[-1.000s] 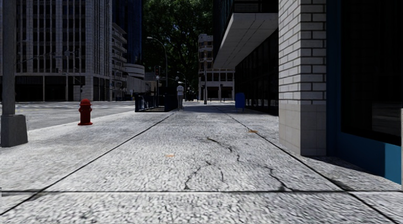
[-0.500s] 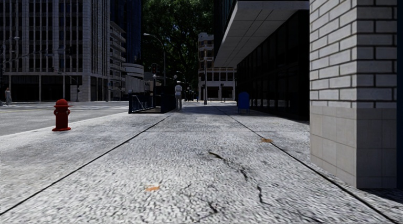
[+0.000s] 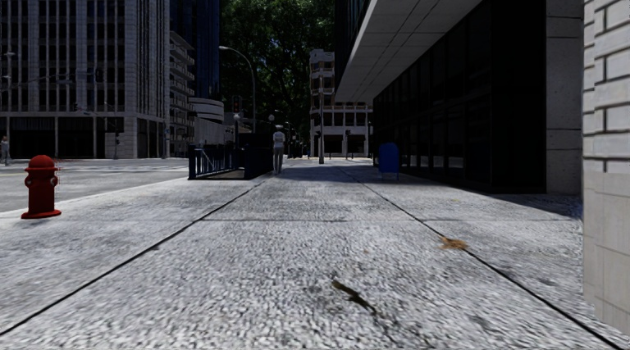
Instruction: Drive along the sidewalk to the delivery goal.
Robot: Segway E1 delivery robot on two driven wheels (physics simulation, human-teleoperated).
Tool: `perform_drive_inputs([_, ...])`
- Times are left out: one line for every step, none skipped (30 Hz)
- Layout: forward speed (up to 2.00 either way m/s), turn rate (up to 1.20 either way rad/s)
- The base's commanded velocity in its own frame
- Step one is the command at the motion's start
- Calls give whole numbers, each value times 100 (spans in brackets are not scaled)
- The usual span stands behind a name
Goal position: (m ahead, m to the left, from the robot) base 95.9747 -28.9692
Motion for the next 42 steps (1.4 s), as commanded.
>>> perform_drive_inputs([200, 0])
perform_drive_inputs([200, 0])
perform_drive_inputs([200, 0])
perform_drive_inputs([200, 0])
perform_drive_inputs([200, 0])
perform_drive_inputs([200, 0])
perform_drive_inputs([200, 0])
perform_drive_inputs([200, 0])
perform_drive_inputs([200, 0])
perform_drive_inputs([200, 0])
perform_drive_inputs([200, 0])
perform_drive_inputs([200, 0])
perform_drive_inputs([200, 0])
perform_drive_inputs([200, 0])
perform_drive_inputs([200, 0])
perform_drive_inputs([200, 0])
perform_drive_inputs([200, 0])
perform_drive_inputs([200, 0])
perform_drive_inputs([200, 0])
perform_drive_inputs([200, 0])
perform_drive_inputs([200, 0])
perform_drive_inputs([200, 0])
perform_drive_inputs([200, 0])
perform_drive_inputs([200, 0])
perform_drive_inputs([200, 0])
perform_drive_inputs([200, 0])
perform_drive_inputs([200, 0])
perform_drive_inputs([200, 0])
perform_drive_inputs([200, 0])
perform_drive_inputs([200, 0])
perform_drive_inputs([200, 0])
perform_drive_inputs([200, 0])
perform_drive_inputs([200, 0])
perform_drive_inputs([200, 0])
perform_drive_inputs([200, 0])
perform_drive_inputs([200, 0])
perform_drive_inputs([200, 0])
perform_drive_inputs([200, 0])
perform_drive_inputs([200, 0])
perform_drive_inputs([200, 0])
perform_drive_inputs([200, 0])
perform_drive_inputs([200, 0])
